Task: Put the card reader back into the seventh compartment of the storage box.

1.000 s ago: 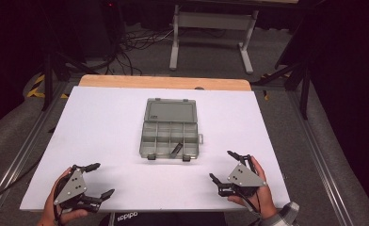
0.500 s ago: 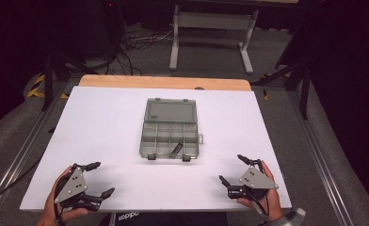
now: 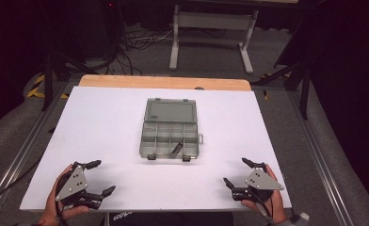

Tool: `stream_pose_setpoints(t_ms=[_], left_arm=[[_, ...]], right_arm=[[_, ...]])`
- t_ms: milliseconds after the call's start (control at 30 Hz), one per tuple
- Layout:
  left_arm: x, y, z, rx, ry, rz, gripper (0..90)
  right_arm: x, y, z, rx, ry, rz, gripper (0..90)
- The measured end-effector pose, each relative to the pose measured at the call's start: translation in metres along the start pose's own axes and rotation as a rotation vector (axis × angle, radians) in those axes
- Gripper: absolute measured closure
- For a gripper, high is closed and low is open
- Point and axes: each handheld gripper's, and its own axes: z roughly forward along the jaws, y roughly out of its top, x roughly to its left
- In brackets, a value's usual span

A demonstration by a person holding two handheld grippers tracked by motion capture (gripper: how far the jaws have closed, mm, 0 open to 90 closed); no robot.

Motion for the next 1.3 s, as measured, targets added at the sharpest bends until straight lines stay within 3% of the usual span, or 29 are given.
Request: stream_pose_setpoints(t_ms=[233, 467, 1300], left_arm=[[0.002, -0.001, -0.003, -0.003, 0.017, 0.000, 6.5], [0.002, -0.002, -0.004, -0.008, 0.005, 0.003, 6.5], [0.000, -0.001, -0.002, -0.002, 0.002, 0.011, 6.8]], right_arm=[[0.004, 0.002, 0.002, -0.009, 0.017, -0.019, 10.6], [0.010, 0.005, 0.000, -0.008, 0.012, -0.027, 10.6], [0.012, 0.006, 0.001, 0.004, 0.005, -0.033, 10.8]])
